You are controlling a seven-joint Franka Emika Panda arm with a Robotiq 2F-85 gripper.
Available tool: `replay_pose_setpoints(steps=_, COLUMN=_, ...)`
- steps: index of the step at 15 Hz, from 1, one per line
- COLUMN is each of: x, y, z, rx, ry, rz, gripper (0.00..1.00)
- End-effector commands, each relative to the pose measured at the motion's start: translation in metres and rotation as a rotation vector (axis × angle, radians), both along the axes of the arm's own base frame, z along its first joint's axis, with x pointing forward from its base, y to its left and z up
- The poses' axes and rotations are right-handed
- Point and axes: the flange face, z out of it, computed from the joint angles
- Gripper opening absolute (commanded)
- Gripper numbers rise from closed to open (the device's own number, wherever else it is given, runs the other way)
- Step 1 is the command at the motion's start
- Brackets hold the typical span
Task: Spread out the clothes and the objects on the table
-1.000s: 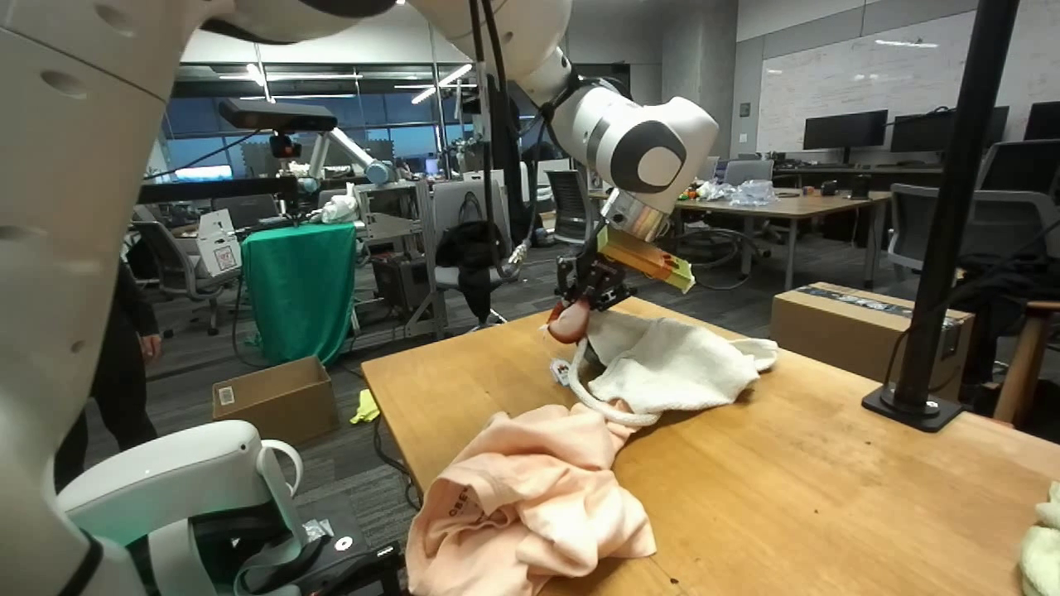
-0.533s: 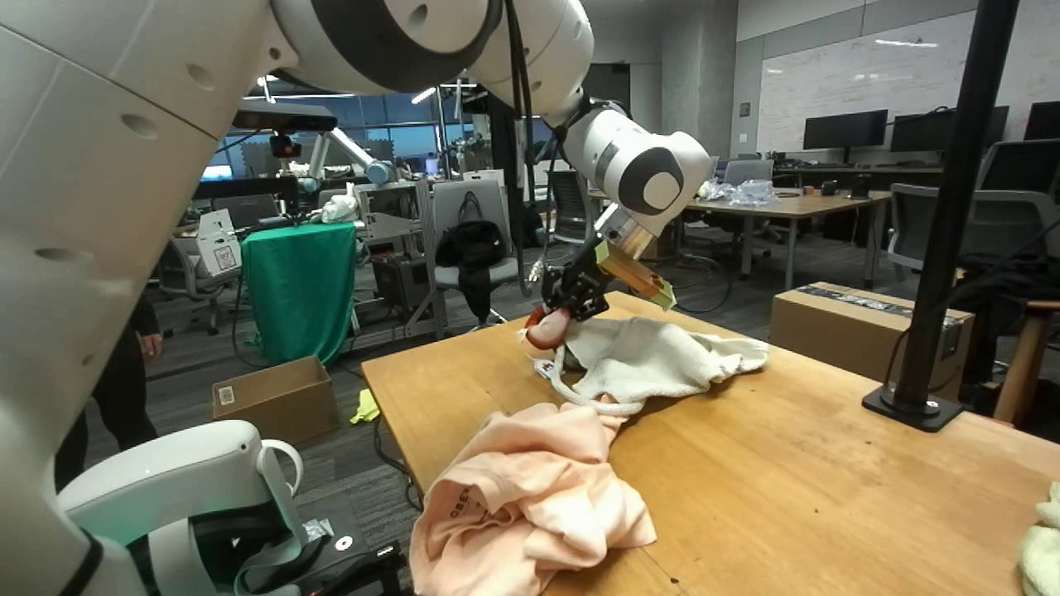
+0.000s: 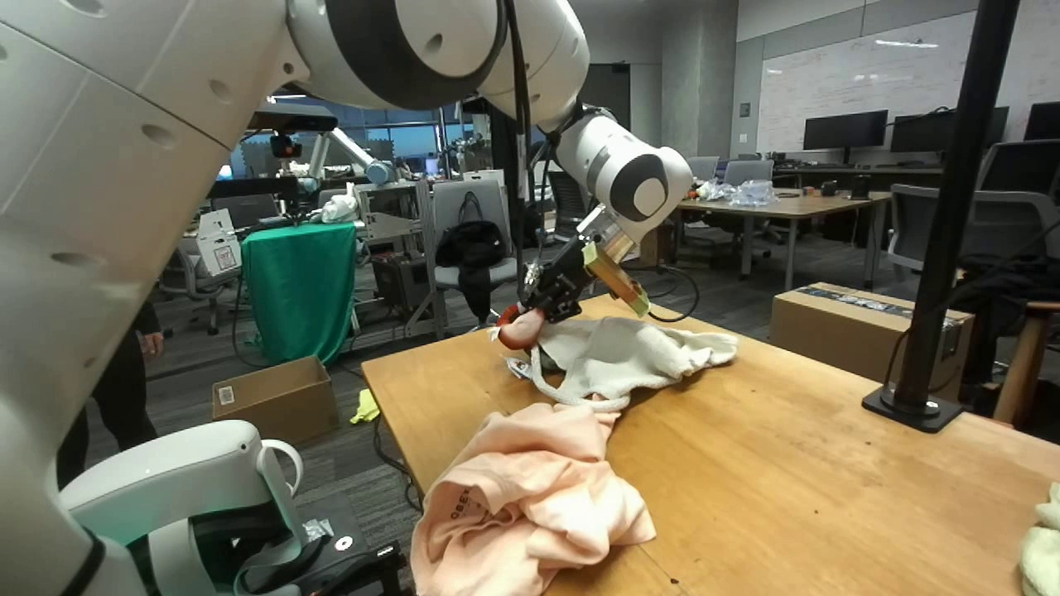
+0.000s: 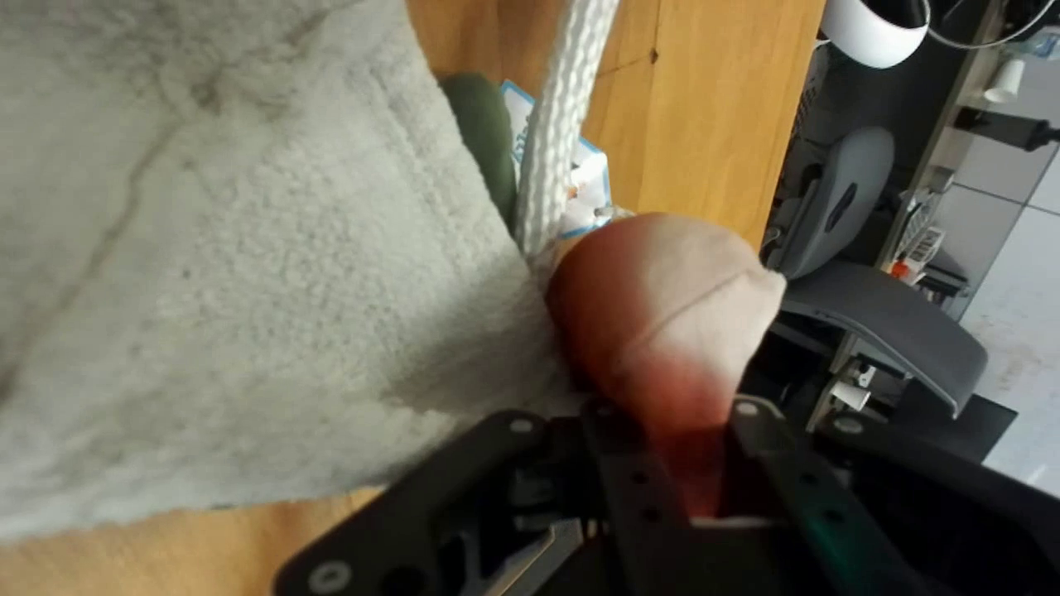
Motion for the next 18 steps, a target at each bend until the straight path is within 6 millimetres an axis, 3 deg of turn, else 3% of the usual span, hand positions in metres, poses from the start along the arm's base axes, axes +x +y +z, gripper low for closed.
replay_pose_setpoints(steps=1, x=-0.004, y=0.012, z=0.008, rx=0.016, ry=0.018, rz=0.049, gripper=0.08)
replay_pose_setpoints(steps=2, x=-0.005, y=0.014, z=0.008, rx=0.013, ry=0.022, rz=0.052, gripper=0.11)
replay_pose_setpoints(steps=3, x=-0.004, y=0.015, z=0.008, rx=0.011, ry=0.02, rz=0.051, gripper=0.43)
replay_pose_setpoints(steps=5, x=-0.003, y=0.016, z=0.009, rx=0.007, ry=0.011, rz=0.052, gripper=0.48)
replay_pose_setpoints(steps=11, x=0.001, y=0.012, z=0.015, rx=-0.037, ry=-0.018, rz=0.049, gripper=0.96)
replay_pose_setpoints(steps=18, x=0.015, y=-0.006, z=0.029, rx=-0.171, ry=-0.126, rz=0.023, gripper=1.0)
